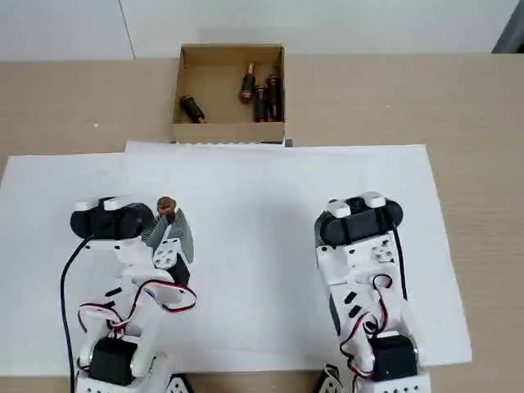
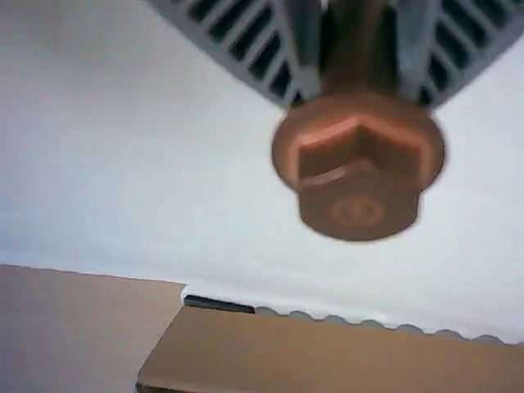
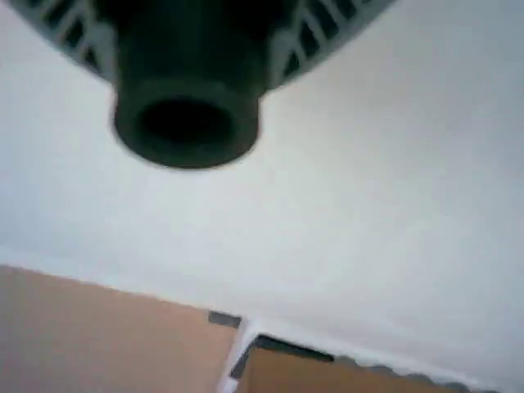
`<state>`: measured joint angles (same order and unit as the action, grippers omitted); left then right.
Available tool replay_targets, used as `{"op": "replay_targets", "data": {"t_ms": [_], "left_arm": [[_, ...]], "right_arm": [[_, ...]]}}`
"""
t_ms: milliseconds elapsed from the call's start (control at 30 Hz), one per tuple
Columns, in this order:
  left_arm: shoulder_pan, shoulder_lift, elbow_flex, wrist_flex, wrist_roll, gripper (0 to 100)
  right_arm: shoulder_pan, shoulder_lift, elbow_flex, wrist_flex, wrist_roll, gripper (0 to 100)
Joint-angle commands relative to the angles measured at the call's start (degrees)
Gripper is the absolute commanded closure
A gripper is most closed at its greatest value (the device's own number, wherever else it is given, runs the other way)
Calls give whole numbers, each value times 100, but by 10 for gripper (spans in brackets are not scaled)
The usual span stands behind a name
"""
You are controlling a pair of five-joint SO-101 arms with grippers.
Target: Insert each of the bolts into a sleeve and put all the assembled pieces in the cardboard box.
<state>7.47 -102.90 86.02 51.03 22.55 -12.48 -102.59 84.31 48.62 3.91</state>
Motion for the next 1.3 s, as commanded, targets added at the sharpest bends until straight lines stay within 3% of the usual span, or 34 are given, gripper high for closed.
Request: {"op": "replay_targets", "data": {"t_ms": [0,300,500,667,900,1267], "left_arm": [[44,-123,119,-536,9,995],[185,-132,1024,-2804,229,995],[809,-123,1007,-2936,703,994],[888,-123,1024,-3525,1169,994],[1011,-123,998,-4035,1204,994],[1802,-123,989,-4018,1196,994]], "right_arm": [[-189,-84,70,-268,44,996],[-1200,-136,967,-1666,53,996],[-1798,-136,1213,-2105,88,996],[-2299,-136,1213,-2062,97,996],[-2712,-136,1213,-1745,440,995],[-2571,-136,1213,-1455,589,995]]}}
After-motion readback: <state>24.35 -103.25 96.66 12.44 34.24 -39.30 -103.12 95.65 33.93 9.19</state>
